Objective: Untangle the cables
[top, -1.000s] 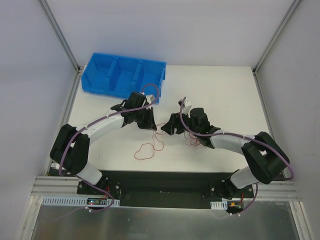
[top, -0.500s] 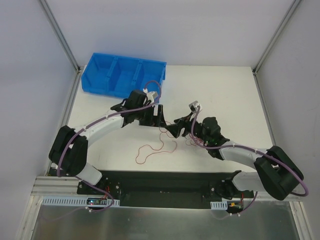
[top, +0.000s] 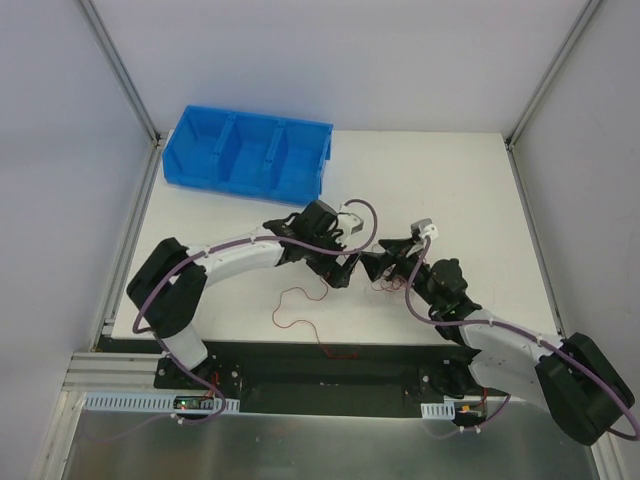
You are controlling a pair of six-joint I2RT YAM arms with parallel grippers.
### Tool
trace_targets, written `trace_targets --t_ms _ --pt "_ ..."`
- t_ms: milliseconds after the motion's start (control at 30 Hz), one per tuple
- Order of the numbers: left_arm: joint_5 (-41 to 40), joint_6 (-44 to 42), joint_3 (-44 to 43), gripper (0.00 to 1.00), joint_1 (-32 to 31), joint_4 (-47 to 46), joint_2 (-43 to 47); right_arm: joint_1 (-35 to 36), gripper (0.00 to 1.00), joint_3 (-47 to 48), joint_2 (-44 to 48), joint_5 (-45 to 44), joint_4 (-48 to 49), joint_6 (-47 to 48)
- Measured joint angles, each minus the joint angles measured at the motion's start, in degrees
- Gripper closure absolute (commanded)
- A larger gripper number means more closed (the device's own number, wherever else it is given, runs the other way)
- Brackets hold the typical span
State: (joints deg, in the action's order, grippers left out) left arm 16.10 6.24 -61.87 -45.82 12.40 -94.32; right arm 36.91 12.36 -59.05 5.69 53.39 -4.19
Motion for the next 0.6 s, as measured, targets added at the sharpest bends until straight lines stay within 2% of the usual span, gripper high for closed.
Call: trace_targets --t_ms 67,167,367,600 --pt "-1.84 -4.37 -1.99 0.03 -0.37 0.46 -2.67 -0.61 0.21 -1.11 1.09 -1.22 -0.28 0.48" --pt "-4.57 -9.11 -5.84 0.13 -0.17 1.88 -7.1 -1.9 0.21 -1.77 2.12 -3.39 -0.39 1.31" --pt "-9.35 -9.79 -7.91 0.26 0.13 3.39 -11.39 -1.9 0.21 -1.77 1.99 -1.57 1.07 1.14" --pt "-11.13 -7.72 -6.6 1.0 0.13 4.17 -11.41 -1.9 0.21 -1.77 0.94 -0.28 1.73 0.33"
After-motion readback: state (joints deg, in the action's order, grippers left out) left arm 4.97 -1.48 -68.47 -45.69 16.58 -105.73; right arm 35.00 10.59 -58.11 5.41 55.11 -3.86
